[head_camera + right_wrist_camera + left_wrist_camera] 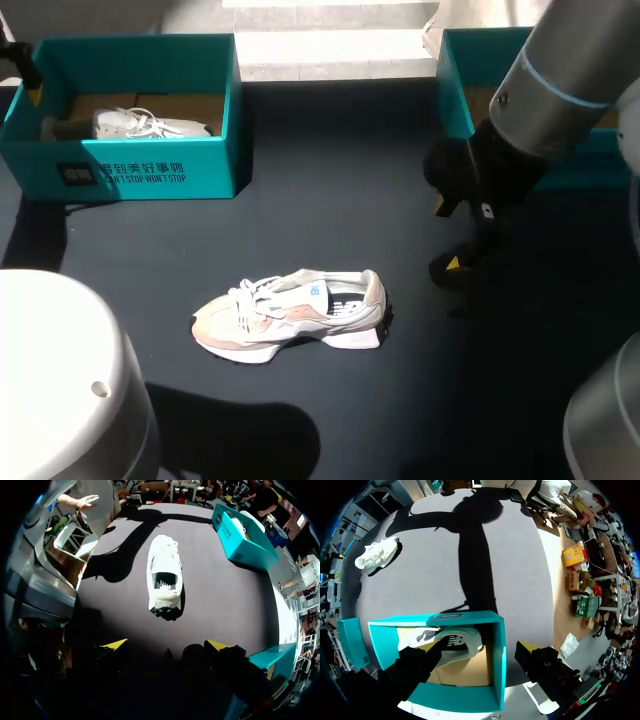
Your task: Take the shoe out of the shoebox, open the shoe tongue, remove and reinsert the insole, then place the shoe into the shoebox
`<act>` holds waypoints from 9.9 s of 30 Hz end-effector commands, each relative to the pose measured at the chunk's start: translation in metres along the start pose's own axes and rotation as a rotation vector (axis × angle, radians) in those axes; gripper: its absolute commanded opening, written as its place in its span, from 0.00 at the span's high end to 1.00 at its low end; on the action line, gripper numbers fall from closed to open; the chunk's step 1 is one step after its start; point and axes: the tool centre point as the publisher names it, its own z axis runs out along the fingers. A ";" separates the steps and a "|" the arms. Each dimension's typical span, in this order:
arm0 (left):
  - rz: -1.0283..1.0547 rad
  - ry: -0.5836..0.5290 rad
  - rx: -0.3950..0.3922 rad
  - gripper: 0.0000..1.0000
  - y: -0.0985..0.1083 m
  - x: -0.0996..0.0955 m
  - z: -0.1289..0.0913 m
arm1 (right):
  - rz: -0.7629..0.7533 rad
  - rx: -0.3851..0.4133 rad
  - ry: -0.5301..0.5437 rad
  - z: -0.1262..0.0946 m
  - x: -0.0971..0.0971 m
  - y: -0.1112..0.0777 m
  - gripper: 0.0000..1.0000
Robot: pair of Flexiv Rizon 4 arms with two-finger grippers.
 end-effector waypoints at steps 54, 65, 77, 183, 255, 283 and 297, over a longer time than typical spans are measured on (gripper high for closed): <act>0.001 0.002 -0.003 0.00 -0.001 0.000 0.000 | 0.027 -0.798 -0.171 0.119 0.014 -0.077 0.00; 0.001 0.002 -0.003 0.00 -0.001 0.000 0.000 | 0.003 -0.790 -0.147 0.127 0.007 -0.070 0.00; 0.001 0.002 -0.003 0.00 -0.001 0.000 0.000 | 0.010 -0.798 -0.154 0.128 0.006 -0.070 0.00; 0.001 0.002 -0.003 0.00 -0.001 0.000 0.000 | 0.025 -0.664 0.042 0.205 0.009 0.045 1.00; -1.986 -0.120 0.067 0.00 -0.124 -0.174 -0.021 | 0.025 -0.664 0.042 0.205 0.009 0.045 1.00; -2.566 -0.275 0.040 0.00 -0.152 -0.236 -0.036 | 0.025 -0.664 0.042 0.205 0.009 0.045 1.00; -2.703 -0.279 0.139 0.00 -0.153 -0.306 -0.018 | 0.025 -0.664 0.042 0.205 0.009 0.045 1.00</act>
